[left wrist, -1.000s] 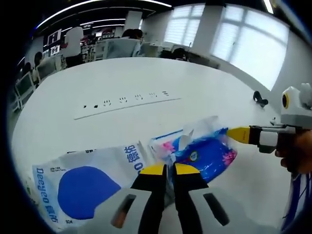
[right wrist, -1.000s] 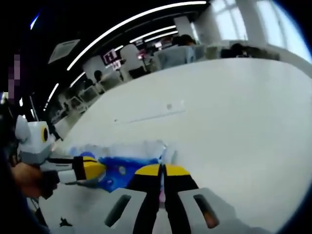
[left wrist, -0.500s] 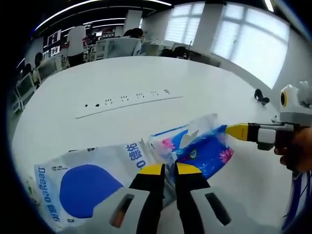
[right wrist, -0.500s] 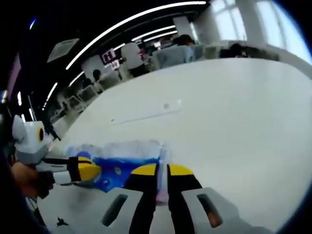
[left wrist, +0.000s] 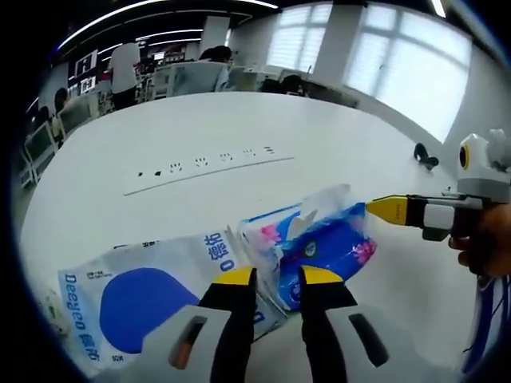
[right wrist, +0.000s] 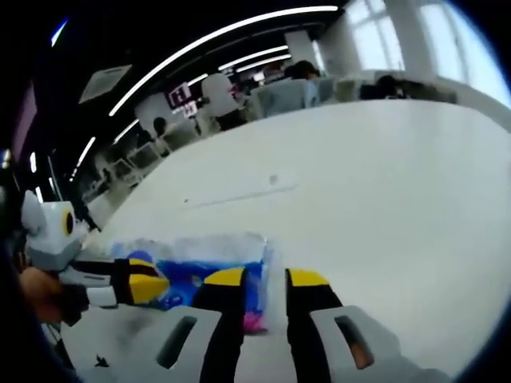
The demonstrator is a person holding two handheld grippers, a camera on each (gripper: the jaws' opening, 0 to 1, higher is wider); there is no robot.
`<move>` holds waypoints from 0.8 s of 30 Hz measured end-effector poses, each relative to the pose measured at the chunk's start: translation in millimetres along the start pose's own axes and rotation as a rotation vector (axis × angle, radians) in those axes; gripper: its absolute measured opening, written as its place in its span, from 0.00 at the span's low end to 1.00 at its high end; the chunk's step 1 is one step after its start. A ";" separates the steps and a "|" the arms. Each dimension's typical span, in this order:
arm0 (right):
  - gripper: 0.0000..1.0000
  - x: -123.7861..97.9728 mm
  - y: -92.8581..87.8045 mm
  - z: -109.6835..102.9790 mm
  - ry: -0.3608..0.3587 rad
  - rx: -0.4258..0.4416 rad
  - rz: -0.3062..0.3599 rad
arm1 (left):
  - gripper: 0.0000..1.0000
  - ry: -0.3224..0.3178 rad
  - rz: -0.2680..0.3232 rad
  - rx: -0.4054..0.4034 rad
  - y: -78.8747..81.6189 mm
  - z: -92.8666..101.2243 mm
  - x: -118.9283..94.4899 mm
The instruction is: Arrange the tabletop items into an orderly group along one side of the table until the central work area is clear of visible clutter.
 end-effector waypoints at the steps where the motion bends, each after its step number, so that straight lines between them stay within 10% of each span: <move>1: 0.17 -1.5 -0.2 0.0 -0.001 -0.004 0.002 | 0.22 -0.001 -0.002 0.001 0.1 0.2 -1.0; 24: 0.44 -37.8 -28.0 12.4 -0.008 0.015 0.003 | 0.36 -0.048 0.047 0.110 5.6 -4.3 -41.7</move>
Point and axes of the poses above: the point that each gripper's makers call its tool centre point, and the gripper's own axes: x roughly forward along the fingers, z roughly to its right, y roughly out of its top, the point moved 9 cm from there along -x, roughly backward along the fingers, and after that the axes turned 14 degrees about -y, right-handed, at the moved point
